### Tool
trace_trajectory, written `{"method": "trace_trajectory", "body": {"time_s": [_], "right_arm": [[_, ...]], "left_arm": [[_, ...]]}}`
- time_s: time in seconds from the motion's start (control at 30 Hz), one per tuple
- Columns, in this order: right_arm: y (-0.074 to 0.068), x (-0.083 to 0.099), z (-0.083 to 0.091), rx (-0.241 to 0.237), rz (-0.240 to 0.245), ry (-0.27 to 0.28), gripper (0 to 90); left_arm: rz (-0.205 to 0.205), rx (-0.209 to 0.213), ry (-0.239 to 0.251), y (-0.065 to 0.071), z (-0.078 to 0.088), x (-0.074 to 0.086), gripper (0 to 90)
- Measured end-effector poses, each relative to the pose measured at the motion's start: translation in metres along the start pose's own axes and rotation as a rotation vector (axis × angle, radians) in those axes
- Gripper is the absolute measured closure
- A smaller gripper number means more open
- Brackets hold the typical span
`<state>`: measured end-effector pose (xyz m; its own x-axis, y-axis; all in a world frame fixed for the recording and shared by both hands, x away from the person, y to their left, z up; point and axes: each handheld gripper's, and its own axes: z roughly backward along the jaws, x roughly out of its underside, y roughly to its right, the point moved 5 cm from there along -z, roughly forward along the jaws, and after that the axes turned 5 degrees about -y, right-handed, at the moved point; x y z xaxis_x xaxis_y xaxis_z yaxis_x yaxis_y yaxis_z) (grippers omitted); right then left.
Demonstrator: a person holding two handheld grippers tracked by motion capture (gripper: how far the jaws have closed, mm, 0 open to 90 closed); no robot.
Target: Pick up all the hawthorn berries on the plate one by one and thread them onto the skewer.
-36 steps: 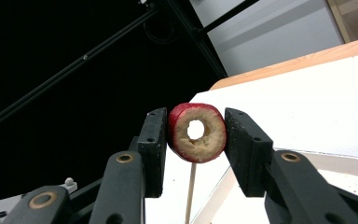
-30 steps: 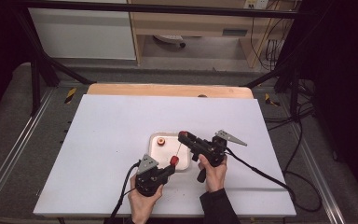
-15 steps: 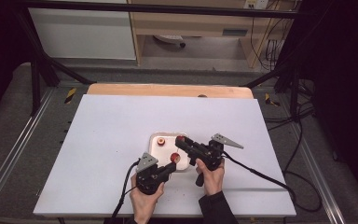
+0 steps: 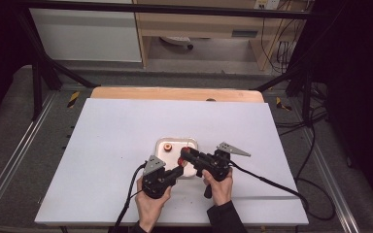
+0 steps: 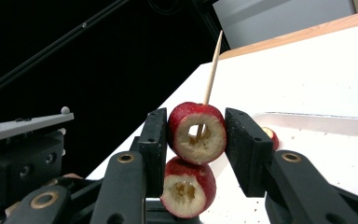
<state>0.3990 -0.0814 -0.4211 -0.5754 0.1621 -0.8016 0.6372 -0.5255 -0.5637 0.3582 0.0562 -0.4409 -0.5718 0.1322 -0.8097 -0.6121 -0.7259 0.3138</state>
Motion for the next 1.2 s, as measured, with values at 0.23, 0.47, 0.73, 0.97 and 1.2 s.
{"method": "trace_trajectory", "body": {"time_s": [0.23,0.47,0.73,0.97,1.2], "right_arm": [[-0.001,-0.002,0.001,0.003,0.026,-0.029,59.0],[0.008,-0.011,0.006,0.085,0.092,-0.099,33.5],[0.029,-0.009,0.005,0.209,0.17,-0.238,13.7],[0.039,-0.008,0.003,0.231,0.194,-0.331,9.9],[0.041,-0.01,0.001,0.251,0.261,-0.441,7.4]], "left_arm": [[-0.039,-0.015,0.003,-0.004,0.004,0.002,88.5],[-0.067,-0.051,-0.024,-0.023,0.02,0.01,88.5],[-0.114,-0.097,-0.061,-0.042,0.04,0.015,88.4],[-0.114,-0.107,-0.087,-0.056,0.052,0.021,88.3],[-0.119,-0.106,-0.102,-0.062,0.057,0.025,88.3]]}}
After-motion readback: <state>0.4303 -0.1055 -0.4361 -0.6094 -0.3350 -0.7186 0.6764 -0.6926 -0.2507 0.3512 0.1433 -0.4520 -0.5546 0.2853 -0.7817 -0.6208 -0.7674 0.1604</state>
